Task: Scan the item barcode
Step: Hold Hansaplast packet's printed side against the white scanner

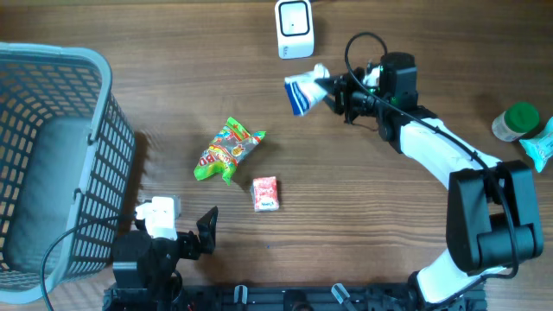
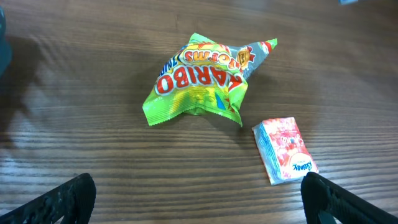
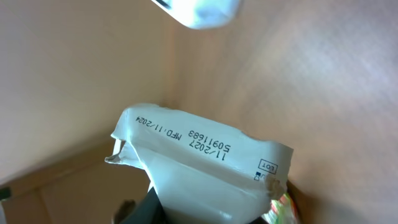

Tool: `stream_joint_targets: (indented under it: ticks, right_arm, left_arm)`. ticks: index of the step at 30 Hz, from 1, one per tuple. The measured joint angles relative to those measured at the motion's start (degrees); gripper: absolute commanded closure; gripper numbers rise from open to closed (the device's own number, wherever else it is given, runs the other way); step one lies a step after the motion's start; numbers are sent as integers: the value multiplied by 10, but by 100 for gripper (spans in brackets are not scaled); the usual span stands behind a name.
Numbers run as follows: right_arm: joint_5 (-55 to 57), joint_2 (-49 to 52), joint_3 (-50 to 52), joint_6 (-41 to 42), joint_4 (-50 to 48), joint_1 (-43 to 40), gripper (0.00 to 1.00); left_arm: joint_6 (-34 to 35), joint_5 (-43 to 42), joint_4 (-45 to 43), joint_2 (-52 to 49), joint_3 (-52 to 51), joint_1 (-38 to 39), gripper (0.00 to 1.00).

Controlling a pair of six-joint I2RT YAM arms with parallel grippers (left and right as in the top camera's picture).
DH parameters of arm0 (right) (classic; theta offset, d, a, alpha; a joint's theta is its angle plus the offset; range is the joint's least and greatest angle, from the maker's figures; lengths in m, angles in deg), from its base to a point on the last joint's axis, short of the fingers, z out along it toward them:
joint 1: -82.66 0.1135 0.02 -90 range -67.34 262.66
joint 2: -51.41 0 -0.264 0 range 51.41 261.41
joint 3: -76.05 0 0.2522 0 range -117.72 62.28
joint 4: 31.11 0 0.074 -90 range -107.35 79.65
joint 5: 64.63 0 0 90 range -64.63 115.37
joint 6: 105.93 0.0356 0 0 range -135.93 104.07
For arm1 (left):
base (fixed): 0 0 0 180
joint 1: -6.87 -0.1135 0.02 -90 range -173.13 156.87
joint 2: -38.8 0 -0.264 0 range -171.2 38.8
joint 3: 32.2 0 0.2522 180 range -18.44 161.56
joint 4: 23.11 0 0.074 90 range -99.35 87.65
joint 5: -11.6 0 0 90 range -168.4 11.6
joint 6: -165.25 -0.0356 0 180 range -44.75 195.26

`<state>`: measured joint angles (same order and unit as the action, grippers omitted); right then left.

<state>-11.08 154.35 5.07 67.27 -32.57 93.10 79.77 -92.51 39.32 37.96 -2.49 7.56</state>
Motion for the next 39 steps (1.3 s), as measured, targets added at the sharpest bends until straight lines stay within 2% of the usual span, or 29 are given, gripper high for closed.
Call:
stream_joint_targets:
  ticks: [5,7,10,13,16,18,20,21,23,27,29,34,39]
  right_arm:
    - [156,0,0,-5,-47,14,62]
    - [229,1,2,-42,-100,39,57]
    - [318,2,2,-105,-179,85,58]
    - [361,4,1,-144,-259,111,59]
    - [380,51,-2,-158,-370,110,59]
    - [380,123,-16,-158,-459,110,60]
    - [373,190,-55,-158,-496,110,62]
    - [370,206,-71,-158,-496,110,62]
    - [361,263,-175,-161,-489,110,62]
    - [358,302,-287,-163,-415,110,62]
    - [358,334,-335,-170,-409,108,62]
    - [354,398,-374,-167,-410,86,62]
    - [338,406,-375,-169,-442,79,57]
  left_arm:
    - [0,0,0,0,0,0,0]
    - [0,0,0,0,0,0,0]
    - [0,0,0,0,0,0,0]
    - [0,0,0,0,0,0,0]
    - [0,0,0,0,0,0,0]
    - [0,0,0,0,0,0,0]
    - [0,0,0,0,0,0,0]
    - [0,0,0,0,0,0,0]
    - [0,0,0,0,0,0,0]
    - [0,0,0,1,0,0,0]
    - [0,0,0,0,0,0,0]
    - [0,0,0,0,0,0,0]
    - [0,0,0,0,0,0,0]
